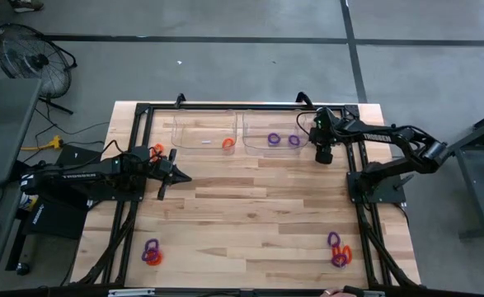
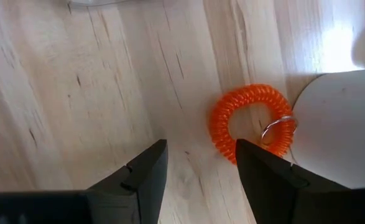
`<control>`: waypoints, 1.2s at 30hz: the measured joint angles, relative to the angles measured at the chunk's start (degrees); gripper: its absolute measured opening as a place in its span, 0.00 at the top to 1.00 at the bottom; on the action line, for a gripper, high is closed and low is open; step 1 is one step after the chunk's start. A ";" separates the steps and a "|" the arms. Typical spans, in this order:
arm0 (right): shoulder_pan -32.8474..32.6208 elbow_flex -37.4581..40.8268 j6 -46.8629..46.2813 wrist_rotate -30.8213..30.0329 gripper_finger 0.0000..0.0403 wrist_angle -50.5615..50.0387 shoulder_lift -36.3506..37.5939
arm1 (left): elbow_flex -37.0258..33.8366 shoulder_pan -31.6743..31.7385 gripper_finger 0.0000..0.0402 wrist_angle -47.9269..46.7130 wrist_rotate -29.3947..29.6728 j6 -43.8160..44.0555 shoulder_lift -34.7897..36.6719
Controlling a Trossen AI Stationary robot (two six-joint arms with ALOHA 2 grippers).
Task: Sort spring keychains
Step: Put the orange spring keychain into the left transparent bin
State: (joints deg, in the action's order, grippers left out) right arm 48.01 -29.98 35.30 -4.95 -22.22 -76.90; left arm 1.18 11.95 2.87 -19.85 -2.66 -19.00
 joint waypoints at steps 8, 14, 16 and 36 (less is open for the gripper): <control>0.00 0.00 2.59 0.92 0.55 -0.09 0.00 | 0.01 0.01 1.00 -0.01 -0.01 -0.01 0.00; -0.03 -0.71 2.70 1.39 0.55 -1.17 -0.13 | -0.01 0.01 1.00 -0.01 -0.01 -0.02 0.01; -0.37 -1.37 2.74 1.97 0.55 -1.75 -0.15 | 0.00 0.01 1.00 -0.02 0.00 -0.01 -0.01; -0.38 -4.43 6.88 5.54 0.55 0.13 -5.44 | 0.01 0.02 1.00 -0.02 -0.01 0.00 0.01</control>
State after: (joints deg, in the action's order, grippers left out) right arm 47.63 -34.41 42.18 0.59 -22.09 -82.35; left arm 1.19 11.97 2.85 -19.86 -2.66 -18.98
